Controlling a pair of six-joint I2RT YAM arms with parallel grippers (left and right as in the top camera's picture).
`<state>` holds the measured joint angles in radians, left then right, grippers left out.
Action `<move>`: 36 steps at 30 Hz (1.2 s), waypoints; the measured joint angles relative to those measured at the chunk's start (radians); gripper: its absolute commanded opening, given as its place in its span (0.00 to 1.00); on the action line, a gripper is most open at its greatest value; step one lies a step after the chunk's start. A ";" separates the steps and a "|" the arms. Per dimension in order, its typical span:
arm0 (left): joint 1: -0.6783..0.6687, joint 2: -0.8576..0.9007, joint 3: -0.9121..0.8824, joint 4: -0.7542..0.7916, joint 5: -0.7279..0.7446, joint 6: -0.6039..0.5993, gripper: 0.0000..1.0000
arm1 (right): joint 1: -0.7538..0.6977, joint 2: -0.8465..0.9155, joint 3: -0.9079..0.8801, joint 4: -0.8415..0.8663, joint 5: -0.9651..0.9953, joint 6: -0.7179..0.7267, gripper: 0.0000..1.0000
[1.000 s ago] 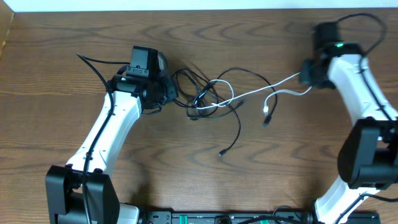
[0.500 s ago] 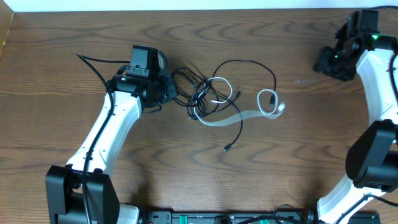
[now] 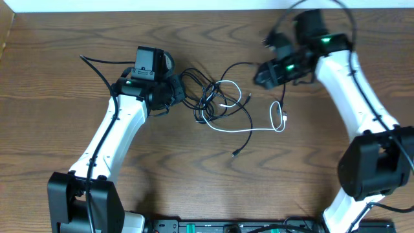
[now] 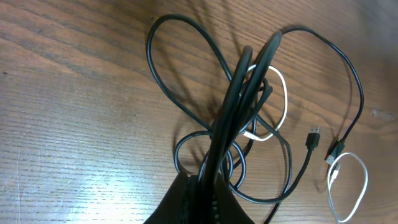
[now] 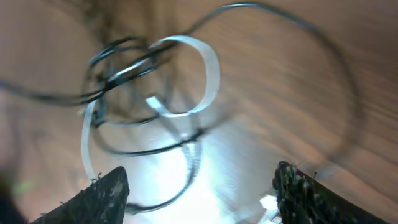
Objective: Untangle cables
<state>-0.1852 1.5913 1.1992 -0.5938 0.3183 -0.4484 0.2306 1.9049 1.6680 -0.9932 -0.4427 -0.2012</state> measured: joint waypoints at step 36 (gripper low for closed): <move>0.000 0.000 0.000 0.000 0.010 -0.183 0.08 | 0.406 0.000 -0.296 0.254 0.120 -0.002 0.59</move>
<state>-0.1852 1.5913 1.1992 -0.5934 0.3283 -0.6312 0.6369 1.9049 1.3724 -0.7391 -0.3229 -0.2028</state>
